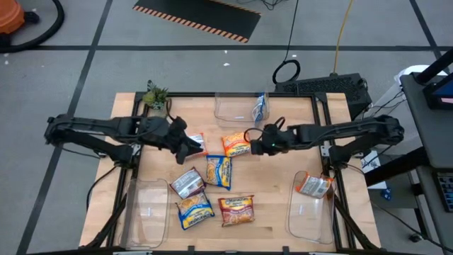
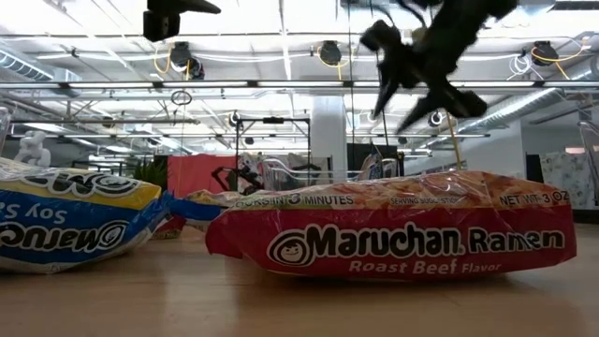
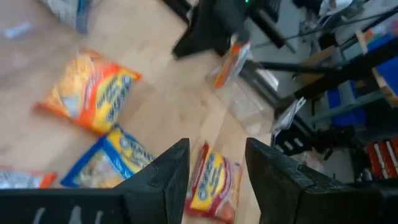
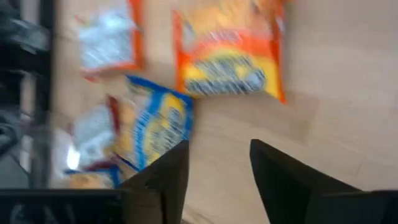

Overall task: Sort Maruchan noodles
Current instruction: Put the right orange noodle pack into the bottom right transparent bin

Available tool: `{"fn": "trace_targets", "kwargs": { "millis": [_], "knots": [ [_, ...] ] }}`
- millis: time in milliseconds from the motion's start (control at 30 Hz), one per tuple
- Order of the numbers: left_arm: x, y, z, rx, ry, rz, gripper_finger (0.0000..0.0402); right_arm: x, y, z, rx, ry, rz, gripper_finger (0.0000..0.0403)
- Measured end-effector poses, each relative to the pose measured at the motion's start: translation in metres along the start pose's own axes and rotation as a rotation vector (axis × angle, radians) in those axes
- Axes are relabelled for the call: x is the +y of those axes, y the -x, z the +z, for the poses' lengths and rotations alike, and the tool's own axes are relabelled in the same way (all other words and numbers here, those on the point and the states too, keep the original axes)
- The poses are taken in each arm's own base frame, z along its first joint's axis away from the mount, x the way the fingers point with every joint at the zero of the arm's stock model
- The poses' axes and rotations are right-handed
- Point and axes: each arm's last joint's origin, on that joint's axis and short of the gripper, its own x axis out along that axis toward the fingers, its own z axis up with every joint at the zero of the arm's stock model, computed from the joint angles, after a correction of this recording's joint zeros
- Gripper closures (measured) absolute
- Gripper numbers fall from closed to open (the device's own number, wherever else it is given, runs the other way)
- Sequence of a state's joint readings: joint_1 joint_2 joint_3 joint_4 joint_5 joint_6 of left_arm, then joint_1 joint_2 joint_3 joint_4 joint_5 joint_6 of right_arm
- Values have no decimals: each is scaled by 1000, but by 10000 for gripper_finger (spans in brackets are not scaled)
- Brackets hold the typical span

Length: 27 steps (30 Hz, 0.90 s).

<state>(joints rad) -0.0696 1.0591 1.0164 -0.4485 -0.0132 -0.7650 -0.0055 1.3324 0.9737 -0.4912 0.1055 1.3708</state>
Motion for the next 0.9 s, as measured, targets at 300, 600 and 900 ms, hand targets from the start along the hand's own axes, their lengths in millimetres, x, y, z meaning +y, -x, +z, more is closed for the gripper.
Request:
{"fn": "trace_targets", "kwargs": {
  "millis": [300, 600, 900],
  "knots": [
    [19, 1, 4, 57, -40, 83, 241, -22, -31, 5, 87, 78, -76, 170],
    [26, 1, 10, 44, 49, 101, 241, -44, -52, 21, 16, 358, -51, 138],
    [26, 1, 10, 37, 89, 109, 241, -48, -54, 17, 57, 755, -32, 138]
  ]
}}
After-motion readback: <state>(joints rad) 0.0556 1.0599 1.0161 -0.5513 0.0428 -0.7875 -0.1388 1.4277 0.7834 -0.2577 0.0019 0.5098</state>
